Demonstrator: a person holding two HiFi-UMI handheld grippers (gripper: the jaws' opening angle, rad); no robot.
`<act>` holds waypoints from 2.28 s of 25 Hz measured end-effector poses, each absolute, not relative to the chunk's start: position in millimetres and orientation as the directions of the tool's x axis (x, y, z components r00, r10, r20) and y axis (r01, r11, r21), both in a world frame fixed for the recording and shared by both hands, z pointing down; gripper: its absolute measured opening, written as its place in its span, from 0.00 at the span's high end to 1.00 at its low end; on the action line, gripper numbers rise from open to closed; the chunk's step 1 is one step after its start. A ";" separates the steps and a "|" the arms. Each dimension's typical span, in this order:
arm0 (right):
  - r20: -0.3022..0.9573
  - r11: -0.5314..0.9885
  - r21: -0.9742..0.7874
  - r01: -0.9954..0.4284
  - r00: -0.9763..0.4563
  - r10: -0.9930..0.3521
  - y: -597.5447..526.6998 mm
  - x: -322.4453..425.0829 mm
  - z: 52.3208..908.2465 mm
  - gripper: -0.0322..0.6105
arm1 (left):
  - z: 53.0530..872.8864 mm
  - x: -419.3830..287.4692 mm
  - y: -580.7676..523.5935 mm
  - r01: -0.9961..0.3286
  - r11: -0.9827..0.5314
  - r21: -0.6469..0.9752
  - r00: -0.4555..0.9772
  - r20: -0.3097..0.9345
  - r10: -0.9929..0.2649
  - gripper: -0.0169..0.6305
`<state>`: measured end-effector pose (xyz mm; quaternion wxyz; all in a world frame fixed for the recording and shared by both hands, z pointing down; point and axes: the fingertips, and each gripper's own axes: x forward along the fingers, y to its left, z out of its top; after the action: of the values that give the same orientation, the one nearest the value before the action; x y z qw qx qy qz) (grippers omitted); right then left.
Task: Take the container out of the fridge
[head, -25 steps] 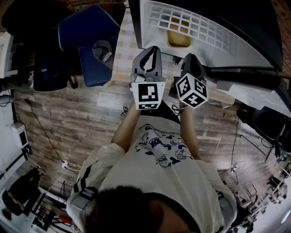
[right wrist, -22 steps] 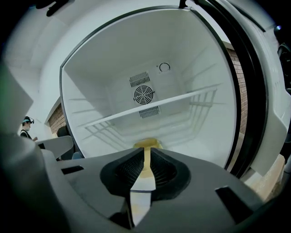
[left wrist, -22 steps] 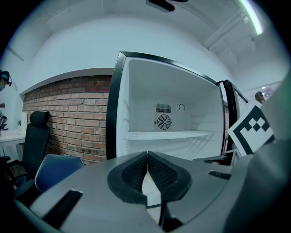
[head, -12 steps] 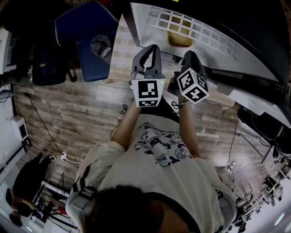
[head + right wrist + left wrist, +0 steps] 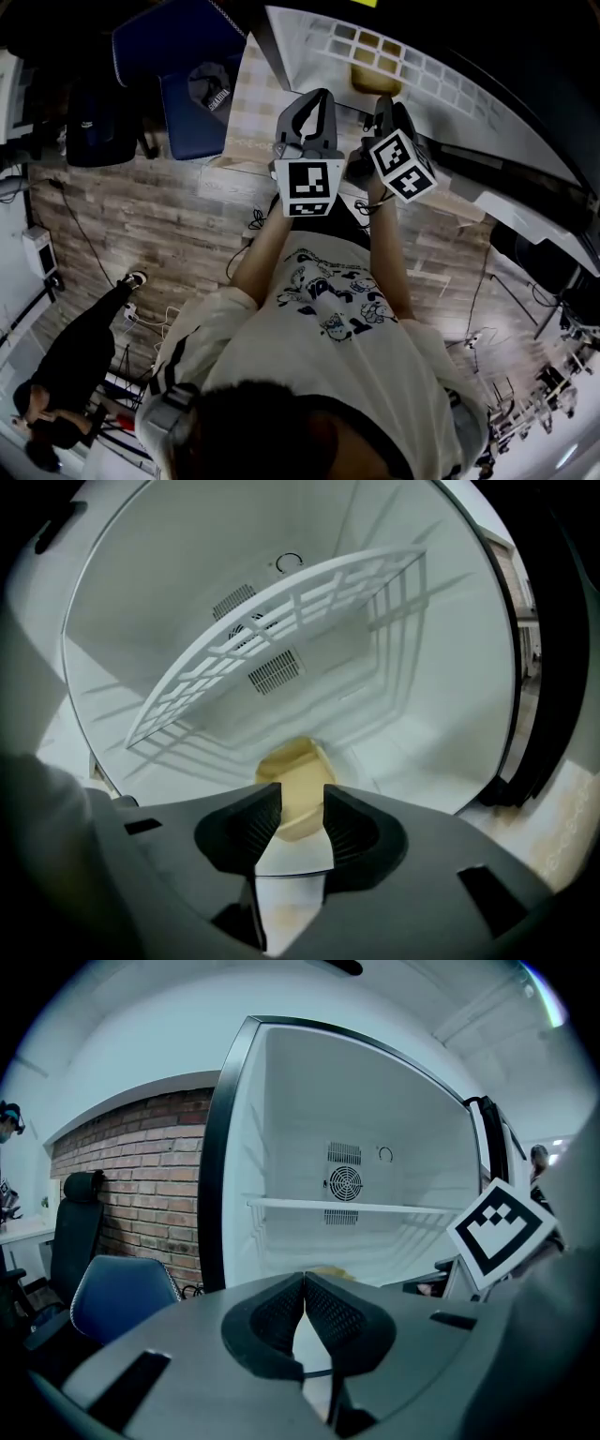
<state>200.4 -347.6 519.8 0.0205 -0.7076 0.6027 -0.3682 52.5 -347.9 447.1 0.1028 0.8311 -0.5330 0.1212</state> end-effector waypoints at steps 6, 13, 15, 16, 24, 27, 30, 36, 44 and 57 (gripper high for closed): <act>0.525 -0.358 -0.534 -0.766 0.031 -0.851 -355.6 209.2 528.6 0.68 | 451.7 47.7 -350.2 -0.915 -0.402 0.045 0.394 0.321 -0.861 0.95; 0.566 -0.424 -0.560 -0.712 0.046 -0.823 -366.7 216.5 543.8 0.66 | 453.7 39.6 -354.5 -0.921 -0.386 0.045 0.379 0.326 -0.866 0.95; 0.579 -0.446 -0.564 -0.695 0.052 -0.814 -369.1 218.7 546.9 0.66 | 454.2 37.4 -355.3 -0.924 -0.380 0.048 0.374 0.327 -0.868 0.95; 0.587 -0.457 -0.559 -0.691 0.060 -0.808 -370.0 220.4 548.2 0.66 | 454.6 36.3 -355.5 -0.925 -0.378 0.048 0.372 0.328 -0.868 0.95; 0.646 -0.507 -0.463 -0.727 0.115 -0.755 -378.6 236.0 559.6 0.66 | 459.7 33.1 -357.2 -0.929 -0.366 0.051 0.361 0.337 -0.870 0.95; 0.665 -0.510 -0.451 -0.733 0.106 -0.740 -382.1 237.2 565.0 0.66 | 460.7 32.0 -357.9 -0.931 -0.361 0.050 0.355 0.339 -0.871 0.95; 0.678 -0.510 -0.439 -0.739 0.100 -0.728 -384.0 238.6 569.0 0.66 | 460.7 32.4 -357.4 -0.931 -0.361 0.050 0.356 0.340 -0.870 0.95; 0.688 -0.497 -0.425 -0.756 0.087 -0.721 -386.3 238.5 570.7 0.77 | 459.4 31.0 -357.1 -0.935 -0.352 0.046 0.346 0.339 -0.875 0.95; 0.707 -0.480 -0.335 -0.811 0.121 -0.697 -385.0 239.0 569.0 0.85 | 459.1 30.7 -356.3 -0.936 -0.348 0.051 0.344 0.338 -0.876 0.95; 0.707 -0.461 -0.271 -0.845 0.151 -0.691 -356.7 242.4 561.6 0.87 | 453.1 37.2 -347.1 -0.928 -0.368 0.058 0.366 0.324 -0.872 0.95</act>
<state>242.4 -356.7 561.6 -0.0950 -0.7526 0.5102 -0.4052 37.2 -347.1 453.1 0.1163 0.8183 -0.5500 0.1200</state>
